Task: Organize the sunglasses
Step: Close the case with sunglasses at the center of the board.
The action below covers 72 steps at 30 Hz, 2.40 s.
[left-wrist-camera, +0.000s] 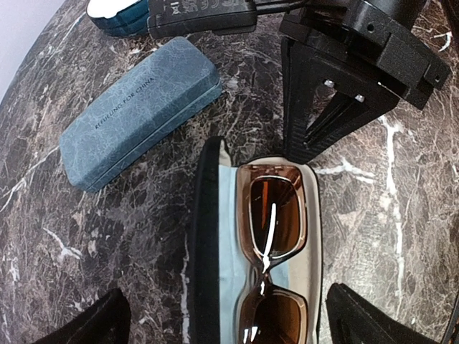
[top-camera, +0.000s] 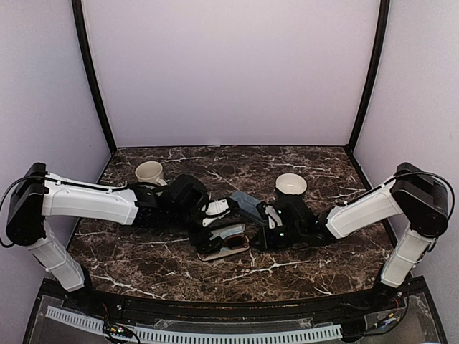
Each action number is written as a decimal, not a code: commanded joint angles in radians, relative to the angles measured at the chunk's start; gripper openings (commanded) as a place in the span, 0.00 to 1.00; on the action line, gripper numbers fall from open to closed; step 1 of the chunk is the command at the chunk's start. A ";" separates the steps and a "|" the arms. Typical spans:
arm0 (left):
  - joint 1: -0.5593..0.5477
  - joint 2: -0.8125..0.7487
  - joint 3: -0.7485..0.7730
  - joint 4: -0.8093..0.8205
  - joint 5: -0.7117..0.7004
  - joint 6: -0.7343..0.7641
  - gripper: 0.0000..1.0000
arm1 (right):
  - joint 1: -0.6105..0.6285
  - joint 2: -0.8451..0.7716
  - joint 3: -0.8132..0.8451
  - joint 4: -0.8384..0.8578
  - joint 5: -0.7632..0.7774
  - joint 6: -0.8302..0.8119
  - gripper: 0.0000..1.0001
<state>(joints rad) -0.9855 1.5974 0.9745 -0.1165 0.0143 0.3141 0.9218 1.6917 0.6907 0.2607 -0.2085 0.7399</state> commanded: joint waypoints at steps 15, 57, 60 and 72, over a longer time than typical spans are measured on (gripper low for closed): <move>-0.016 0.047 0.035 -0.039 0.002 -0.096 0.74 | 0.005 0.031 0.043 -0.012 0.004 -0.014 0.03; -0.092 0.018 0.014 -0.036 -0.041 -0.168 0.56 | 0.005 0.053 0.089 -0.052 0.020 0.014 0.02; -0.102 0.015 0.003 -0.027 -0.054 -0.175 0.56 | 0.007 0.056 0.088 -0.052 0.019 0.015 0.02; -0.142 0.018 -0.038 0.015 -0.086 -0.163 0.59 | 0.009 0.077 0.101 -0.058 0.012 0.010 0.02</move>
<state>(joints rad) -1.1034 1.6508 0.9672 -0.1246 -0.0891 0.1459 0.9218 1.7481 0.7689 0.1982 -0.1841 0.7425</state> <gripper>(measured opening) 0.590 0.020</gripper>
